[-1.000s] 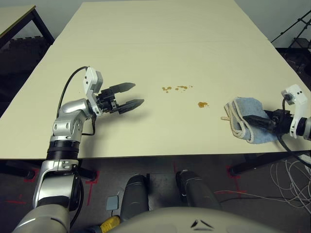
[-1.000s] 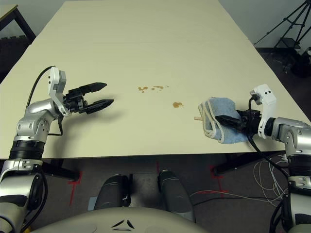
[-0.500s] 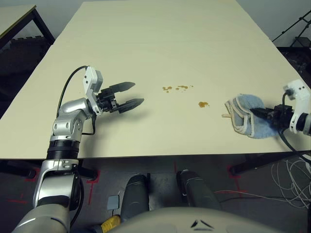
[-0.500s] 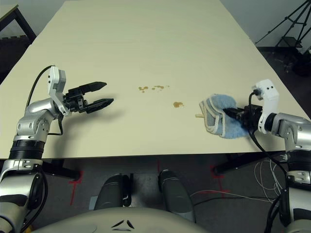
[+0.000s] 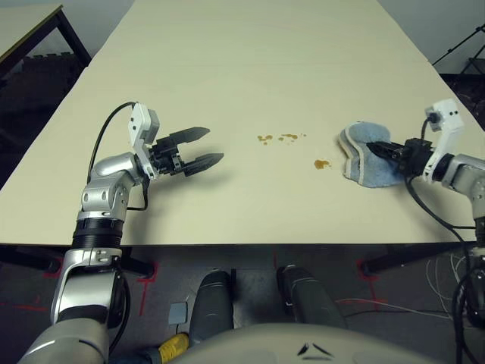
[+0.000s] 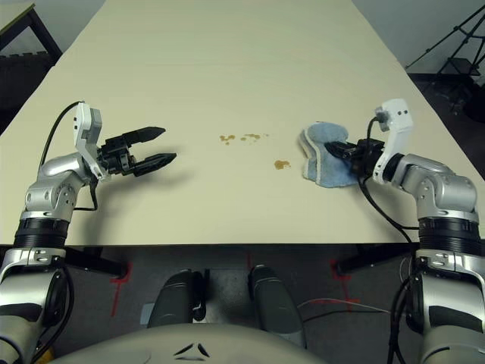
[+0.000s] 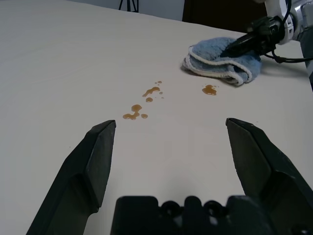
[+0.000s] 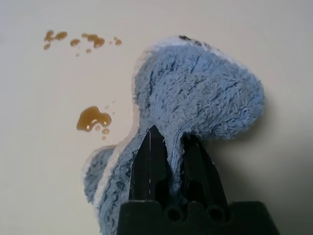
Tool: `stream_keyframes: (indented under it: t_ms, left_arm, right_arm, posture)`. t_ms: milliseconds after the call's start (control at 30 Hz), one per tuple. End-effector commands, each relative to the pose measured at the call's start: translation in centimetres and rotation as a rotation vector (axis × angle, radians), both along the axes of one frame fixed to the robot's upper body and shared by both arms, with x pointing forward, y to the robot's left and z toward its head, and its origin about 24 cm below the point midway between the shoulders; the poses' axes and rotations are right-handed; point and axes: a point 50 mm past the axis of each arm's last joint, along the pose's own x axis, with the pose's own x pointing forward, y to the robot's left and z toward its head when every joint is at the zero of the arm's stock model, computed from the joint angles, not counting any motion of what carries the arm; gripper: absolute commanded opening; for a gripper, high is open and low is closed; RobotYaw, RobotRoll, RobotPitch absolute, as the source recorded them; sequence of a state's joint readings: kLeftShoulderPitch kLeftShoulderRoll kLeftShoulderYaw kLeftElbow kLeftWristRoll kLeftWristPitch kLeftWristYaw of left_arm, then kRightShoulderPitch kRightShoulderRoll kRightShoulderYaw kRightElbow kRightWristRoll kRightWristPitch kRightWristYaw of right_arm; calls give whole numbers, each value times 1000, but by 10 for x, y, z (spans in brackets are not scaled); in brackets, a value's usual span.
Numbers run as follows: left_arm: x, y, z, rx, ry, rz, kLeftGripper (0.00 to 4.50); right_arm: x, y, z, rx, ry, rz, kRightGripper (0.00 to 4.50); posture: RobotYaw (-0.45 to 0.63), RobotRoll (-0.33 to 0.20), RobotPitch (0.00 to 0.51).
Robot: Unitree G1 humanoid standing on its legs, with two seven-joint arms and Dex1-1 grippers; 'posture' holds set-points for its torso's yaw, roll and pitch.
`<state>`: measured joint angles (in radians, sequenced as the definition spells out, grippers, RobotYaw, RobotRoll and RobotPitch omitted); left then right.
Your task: Wipe the water off the table with a rag.
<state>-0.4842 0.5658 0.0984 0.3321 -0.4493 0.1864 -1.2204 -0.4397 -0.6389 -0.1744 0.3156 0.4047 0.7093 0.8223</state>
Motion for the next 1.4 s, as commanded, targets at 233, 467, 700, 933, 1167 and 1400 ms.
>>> stream_keyframes:
  t_ms: [233,467,700,933,1167,1400]
  left_arm:
    - [-3,7,-2,25,2,19,4500]
    - [-3,6,-2,24,-1,18,4500]
    - [-4,4,-2,22,-1,16,4500]
    - [-5,4,-4,22,0,16,4500]
    - [-4,3,-4,19,1,16,4500]
    - [-3,5,-4,21,3,22,4500]
  right_arm:
    - [-7,56,-34,31,113,173,16]
    - [-16,104,-40,83,141,309,9]
    - [-22,127,-41,103,149,362,6]
    - [-14,67,-43,-117,150,204,6]
    - [-6,-10,-18,-287,105,12,0]
    - [17,-23,23,-115,-116,-144,0]
  posture:
    - [-162,0,95]
    - [-158,0,96]
    - [-156,0,97]
    - [-159,0,99]
    - [-168,0,101]
    - [-173,0,102]
